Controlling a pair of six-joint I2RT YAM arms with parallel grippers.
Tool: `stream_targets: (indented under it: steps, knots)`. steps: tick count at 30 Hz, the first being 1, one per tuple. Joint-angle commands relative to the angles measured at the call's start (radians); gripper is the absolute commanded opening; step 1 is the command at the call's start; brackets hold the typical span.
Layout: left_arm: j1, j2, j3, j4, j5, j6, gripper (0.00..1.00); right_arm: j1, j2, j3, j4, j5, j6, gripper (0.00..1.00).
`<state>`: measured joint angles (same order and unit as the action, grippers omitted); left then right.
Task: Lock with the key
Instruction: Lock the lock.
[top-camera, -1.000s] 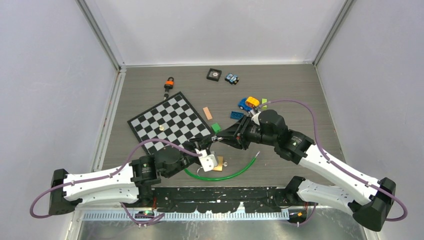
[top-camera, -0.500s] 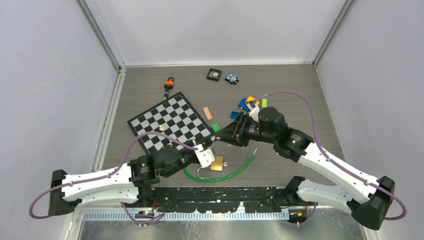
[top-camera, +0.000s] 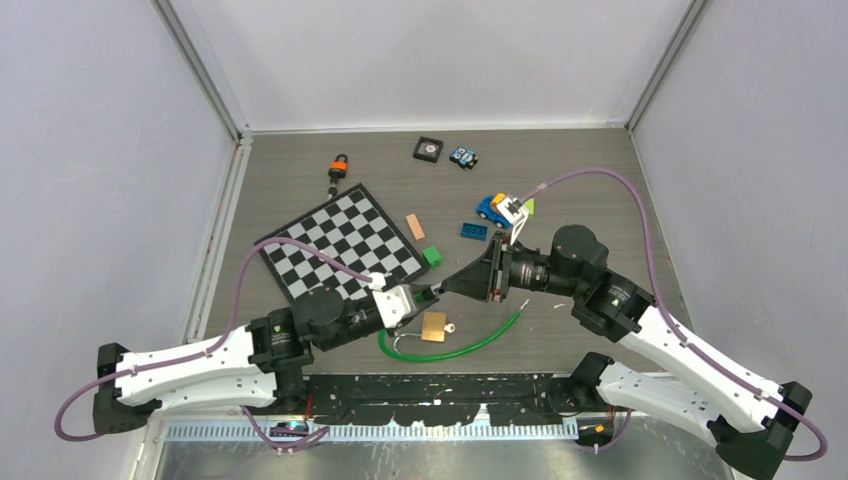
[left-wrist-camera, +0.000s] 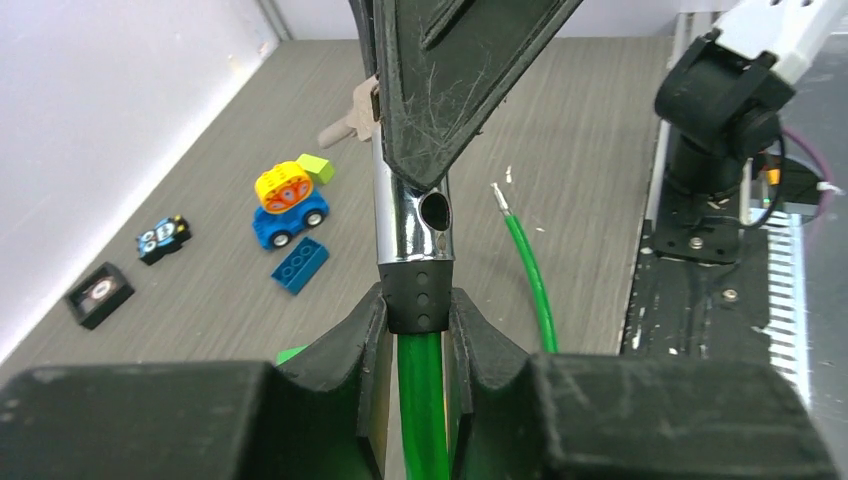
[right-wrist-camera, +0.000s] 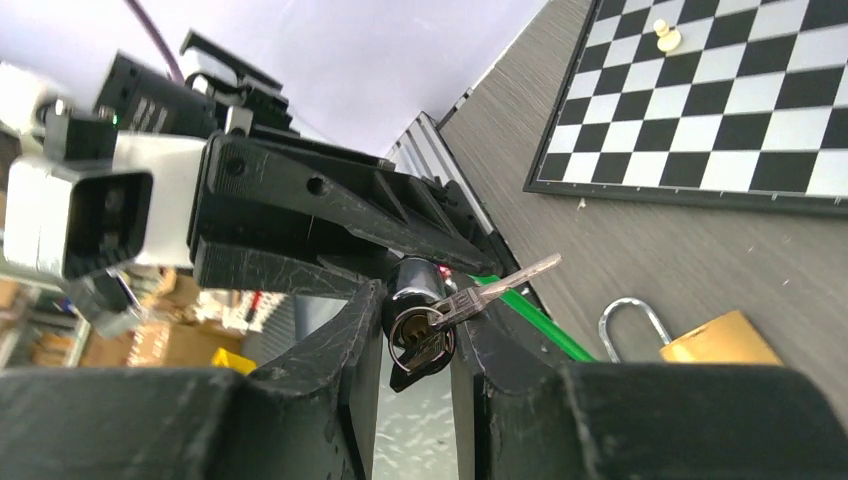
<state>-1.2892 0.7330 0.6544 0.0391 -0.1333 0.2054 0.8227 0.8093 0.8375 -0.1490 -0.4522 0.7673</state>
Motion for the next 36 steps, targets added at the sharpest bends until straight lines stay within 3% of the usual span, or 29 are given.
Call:
stream_targets:
  steps: [1, 8, 14, 22, 36]
  knots:
    - [-0.01, 0.003, 0.038, -0.035, 0.163, -0.066, 0.0, 0.004, -0.033, 0.044, 0.141, -0.11, -0.233, 0.01]
    - [-0.01, 0.009, 0.046, -0.063, 0.229, -0.07, 0.0, 0.005, -0.083, 0.047, 0.101, -0.171, -0.357, 0.01]
    - [-0.009, 0.008, 0.028, -0.064, 0.245, -0.091, 0.0, 0.004, -0.136, 0.033, 0.097, -0.128, -0.389, 0.01]
    - [-0.009, 0.014, -0.012, -0.045, 0.246, -0.111, 0.29, 0.004, -0.167, 0.019, 0.119, -0.062, -0.351, 0.01]
    - [-0.009, -0.01, -0.009, -0.056, 0.242, -0.126, 0.34, 0.004, -0.163, 0.012, 0.092, -0.046, -0.367, 0.01]
